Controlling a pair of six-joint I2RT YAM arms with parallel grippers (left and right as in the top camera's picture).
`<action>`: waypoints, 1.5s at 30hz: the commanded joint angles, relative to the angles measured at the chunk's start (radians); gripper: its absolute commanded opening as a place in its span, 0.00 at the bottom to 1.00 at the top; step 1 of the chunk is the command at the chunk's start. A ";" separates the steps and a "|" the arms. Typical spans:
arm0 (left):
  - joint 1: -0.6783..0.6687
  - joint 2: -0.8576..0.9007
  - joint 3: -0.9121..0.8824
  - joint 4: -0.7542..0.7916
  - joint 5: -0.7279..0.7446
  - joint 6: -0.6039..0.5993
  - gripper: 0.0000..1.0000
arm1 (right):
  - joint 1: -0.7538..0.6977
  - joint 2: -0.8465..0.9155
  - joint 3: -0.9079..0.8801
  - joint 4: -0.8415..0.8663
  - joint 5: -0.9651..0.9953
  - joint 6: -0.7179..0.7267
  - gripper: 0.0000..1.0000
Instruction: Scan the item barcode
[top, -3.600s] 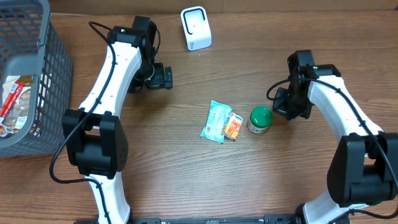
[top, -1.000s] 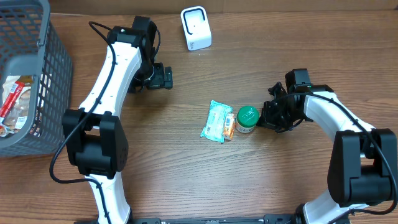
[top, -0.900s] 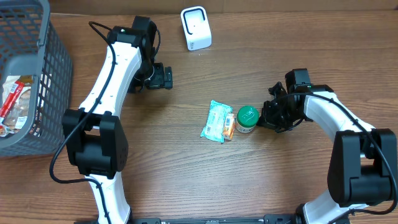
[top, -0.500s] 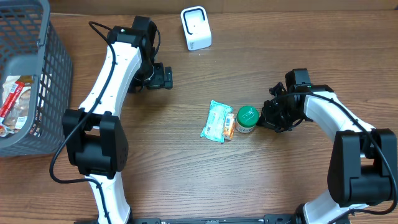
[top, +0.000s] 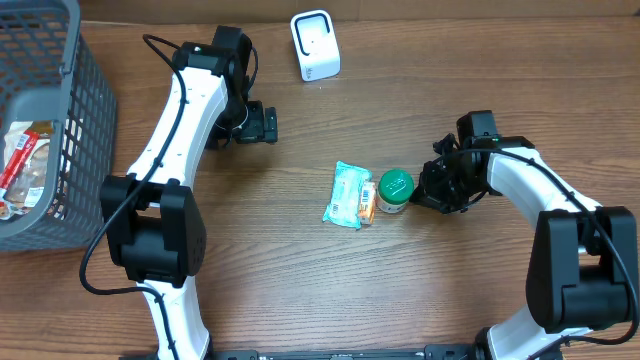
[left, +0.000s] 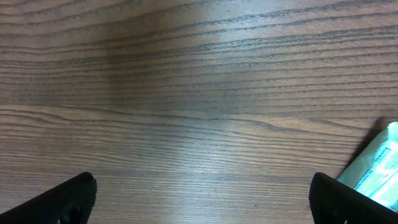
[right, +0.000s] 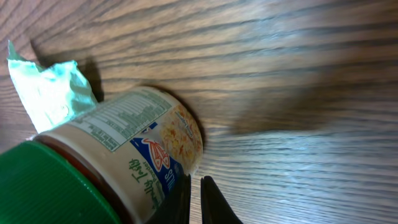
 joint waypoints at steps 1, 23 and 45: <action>-0.002 -0.034 0.015 0.001 -0.006 0.012 1.00 | 0.024 -0.001 -0.007 0.006 -0.009 0.007 0.09; -0.002 -0.034 0.015 0.122 0.105 -0.007 1.00 | 0.023 -0.001 -0.007 0.010 0.062 0.007 0.17; -0.311 -0.024 -0.381 0.315 0.076 -0.139 0.08 | 0.023 -0.001 -0.007 0.010 0.062 0.006 0.18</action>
